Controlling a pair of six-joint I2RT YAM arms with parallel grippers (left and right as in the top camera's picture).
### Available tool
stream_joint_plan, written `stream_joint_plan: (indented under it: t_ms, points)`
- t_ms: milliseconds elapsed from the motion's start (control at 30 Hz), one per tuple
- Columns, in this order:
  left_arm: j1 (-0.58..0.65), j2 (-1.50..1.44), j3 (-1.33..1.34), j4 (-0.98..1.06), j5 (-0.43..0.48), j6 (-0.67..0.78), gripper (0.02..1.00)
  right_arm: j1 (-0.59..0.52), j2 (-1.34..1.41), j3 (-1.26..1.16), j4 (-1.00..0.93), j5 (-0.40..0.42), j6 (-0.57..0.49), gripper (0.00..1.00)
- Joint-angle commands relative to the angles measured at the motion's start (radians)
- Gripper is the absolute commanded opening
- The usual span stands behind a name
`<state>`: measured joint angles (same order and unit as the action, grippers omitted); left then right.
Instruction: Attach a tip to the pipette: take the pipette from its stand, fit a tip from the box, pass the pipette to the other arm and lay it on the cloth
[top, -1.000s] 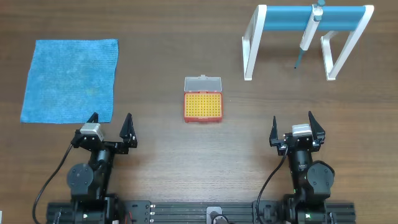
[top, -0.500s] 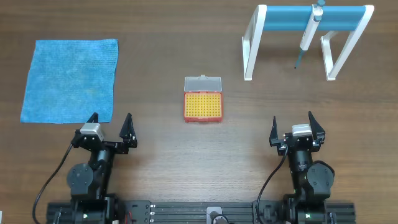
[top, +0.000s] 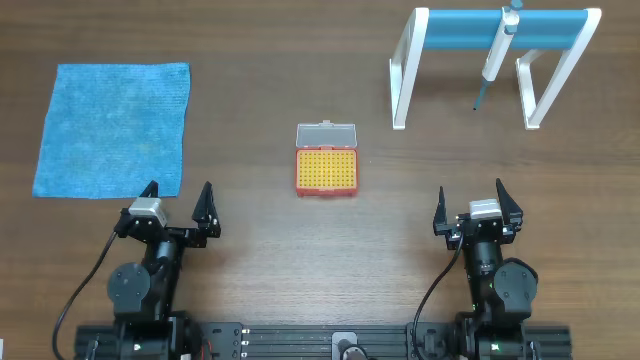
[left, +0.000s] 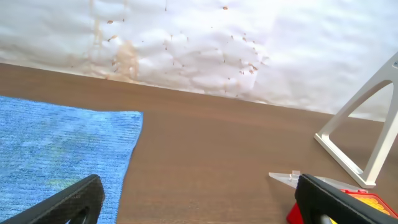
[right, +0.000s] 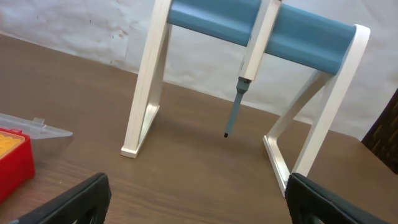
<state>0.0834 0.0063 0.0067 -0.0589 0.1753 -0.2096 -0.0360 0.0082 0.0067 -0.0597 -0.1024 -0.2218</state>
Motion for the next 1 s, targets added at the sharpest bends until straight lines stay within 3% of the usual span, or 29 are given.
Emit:
stream_joint_plan:
  t_ms: [33, 1000]
  points:
    - [-0.001, -0.003, -0.001, -0.008, -0.014, 0.012, 0.996, 0.009, -0.007, -0.003, -0.006, 0.009, 0.019, 0.904]
    - [-0.002, -0.003, -0.001, -0.008, -0.014, 0.012, 0.996, 0.008, -0.007, -0.003, -0.003, -0.013, 0.039, 0.904]
